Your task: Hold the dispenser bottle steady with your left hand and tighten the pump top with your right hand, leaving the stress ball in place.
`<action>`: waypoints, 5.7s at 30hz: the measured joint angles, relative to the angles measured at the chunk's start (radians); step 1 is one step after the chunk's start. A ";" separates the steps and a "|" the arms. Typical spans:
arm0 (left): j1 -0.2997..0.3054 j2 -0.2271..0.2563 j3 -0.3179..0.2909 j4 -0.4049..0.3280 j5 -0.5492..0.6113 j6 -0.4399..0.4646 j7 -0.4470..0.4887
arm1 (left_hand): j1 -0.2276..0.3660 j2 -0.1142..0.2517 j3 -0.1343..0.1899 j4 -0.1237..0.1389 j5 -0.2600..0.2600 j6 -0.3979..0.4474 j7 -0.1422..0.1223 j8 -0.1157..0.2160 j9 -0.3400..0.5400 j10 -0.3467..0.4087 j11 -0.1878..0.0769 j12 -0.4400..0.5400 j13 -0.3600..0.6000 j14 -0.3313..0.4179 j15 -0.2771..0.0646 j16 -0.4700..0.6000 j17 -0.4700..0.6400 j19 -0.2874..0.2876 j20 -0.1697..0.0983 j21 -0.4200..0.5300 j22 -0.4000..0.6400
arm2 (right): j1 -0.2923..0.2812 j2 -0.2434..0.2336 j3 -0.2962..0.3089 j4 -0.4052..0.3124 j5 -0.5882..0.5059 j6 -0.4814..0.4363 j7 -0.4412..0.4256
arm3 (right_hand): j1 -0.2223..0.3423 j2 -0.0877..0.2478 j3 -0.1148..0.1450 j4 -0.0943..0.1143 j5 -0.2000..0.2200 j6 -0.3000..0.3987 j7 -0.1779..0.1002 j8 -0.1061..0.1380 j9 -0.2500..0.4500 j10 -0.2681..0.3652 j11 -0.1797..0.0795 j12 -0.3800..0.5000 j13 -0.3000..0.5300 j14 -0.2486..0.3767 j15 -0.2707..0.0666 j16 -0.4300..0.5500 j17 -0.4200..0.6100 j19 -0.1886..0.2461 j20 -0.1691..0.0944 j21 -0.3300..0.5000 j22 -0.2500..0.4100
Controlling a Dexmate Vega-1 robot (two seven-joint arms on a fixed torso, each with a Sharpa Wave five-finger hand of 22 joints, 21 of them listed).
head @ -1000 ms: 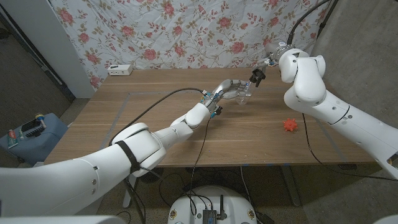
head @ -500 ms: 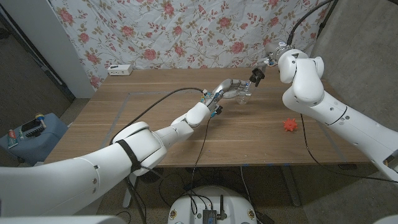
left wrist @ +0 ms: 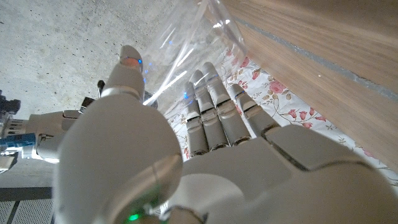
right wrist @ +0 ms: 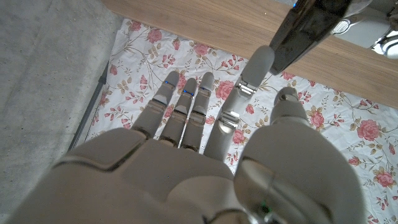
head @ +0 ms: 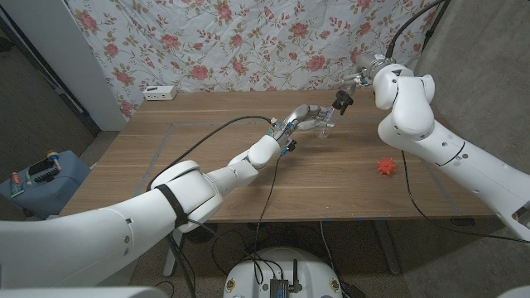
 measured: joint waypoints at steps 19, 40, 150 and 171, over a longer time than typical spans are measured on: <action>-0.002 -0.003 0.008 0.004 -0.008 0.006 0.018 | 0.000 0.000 0.003 -0.003 -0.001 0.000 0.000 0.000 0.000 0.000 0.000 0.001 -0.001 0.000 0.000 0.000 0.000 0.000 0.000 0.000 0.000 | -0.035 -0.040 0.053 -0.040 0.058 0.011 -0.074 | -0.044 -0.001 -0.007 0.007 0.005 -0.227 -0.019 -0.099 -0.027 -0.079 0.013 -0.057 0.003 -0.060 0.026 -0.050 -0.003 -0.052 0.041 -0.012 0.000; 0.001 -0.004 0.002 0.003 -0.016 -0.022 0.013 | 0.000 0.000 0.003 -0.003 -0.003 0.000 0.000 -0.001 0.000 0.000 0.000 0.000 -0.001 0.000 0.000 0.000 0.000 0.000 0.000 0.000 0.000 | -0.125 -0.195 0.251 -0.079 0.394 0.179 -0.199 | 0.019 0.024 0.025 -0.047 0.019 -0.561 -0.086 -0.252 -0.025 -0.309 0.004 -0.103 0.035 -0.222 0.042 -0.092 -0.003 -0.165 0.026 -0.012 -0.003; -0.024 0.002 -0.002 -0.001 -0.010 -0.038 -0.096 | -0.013 -0.013 0.001 -0.001 0.001 0.004 0.003 0.000 0.000 0.004 0.004 -0.004 -0.001 0.000 0.000 0.000 0.000 0.014 0.000 0.000 0.000 | -0.215 -0.473 0.409 0.062 0.807 0.807 -0.306 | 0.498 -0.086 0.108 -0.061 0.211 -0.790 -0.138 -0.421 -0.016 -0.600 -0.133 -0.098 0.046 -0.406 0.009 -0.090 -0.019 -0.222 -0.032 -0.006 -0.003; -0.023 0.004 0.007 -0.008 0.009 -0.058 -0.082 | -0.013 -0.013 0.001 -0.001 -0.001 0.004 0.003 -0.002 0.000 0.004 0.004 0.000 -0.002 0.000 0.000 0.000 0.000 0.014 0.000 0.000 0.000 | -0.167 -0.462 0.375 0.069 0.826 0.785 -0.220 | 0.438 -0.070 0.074 -0.019 0.215 -0.748 -0.138 -0.421 -0.019 -0.593 -0.107 -0.090 0.041 -0.411 0.003 -0.083 -0.009 -0.178 -0.069 0.001 -0.003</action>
